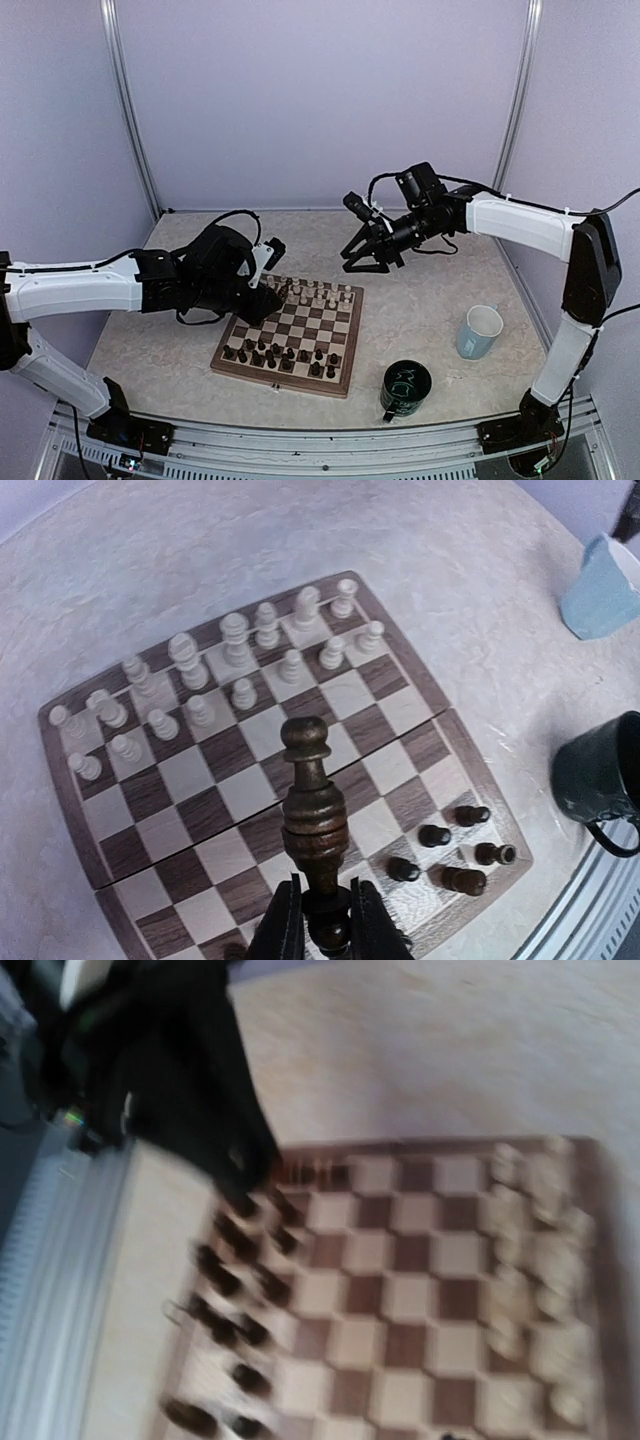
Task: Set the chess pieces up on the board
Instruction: Pick up the pawn from the chess pile.
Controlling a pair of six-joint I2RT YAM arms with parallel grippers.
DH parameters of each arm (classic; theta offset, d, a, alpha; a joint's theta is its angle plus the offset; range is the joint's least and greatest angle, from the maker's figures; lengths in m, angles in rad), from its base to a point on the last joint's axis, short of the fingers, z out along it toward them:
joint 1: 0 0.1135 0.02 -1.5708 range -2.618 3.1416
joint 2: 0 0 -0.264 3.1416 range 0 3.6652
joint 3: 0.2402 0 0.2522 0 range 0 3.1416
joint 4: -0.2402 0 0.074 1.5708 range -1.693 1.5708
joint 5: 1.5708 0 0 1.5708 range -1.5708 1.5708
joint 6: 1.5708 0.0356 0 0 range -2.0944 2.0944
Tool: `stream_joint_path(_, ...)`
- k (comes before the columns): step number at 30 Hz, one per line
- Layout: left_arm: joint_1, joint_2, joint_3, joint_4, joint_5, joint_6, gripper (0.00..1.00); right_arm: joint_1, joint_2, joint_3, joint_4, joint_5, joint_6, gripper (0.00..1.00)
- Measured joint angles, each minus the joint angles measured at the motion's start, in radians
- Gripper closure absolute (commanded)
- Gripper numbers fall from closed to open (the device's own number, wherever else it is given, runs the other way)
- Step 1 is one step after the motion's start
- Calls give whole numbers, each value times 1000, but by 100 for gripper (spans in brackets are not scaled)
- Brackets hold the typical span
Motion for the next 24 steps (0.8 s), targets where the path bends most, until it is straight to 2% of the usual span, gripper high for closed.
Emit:
stream_joint_path(4, -47, 0, 2, 49, 41, 25, 98, 29, 89, 70, -5, -113, 99, 49)
stream_joint_path(10, -74, 15, 26, 87, 64, 40, 98, 78, 188, 92, -4, -244, 225, 49)
stream_joint_path(24, -106, 43, 41, 109, 92, 47, 98, 122, 239, 106, 27, -350, 332, 55)
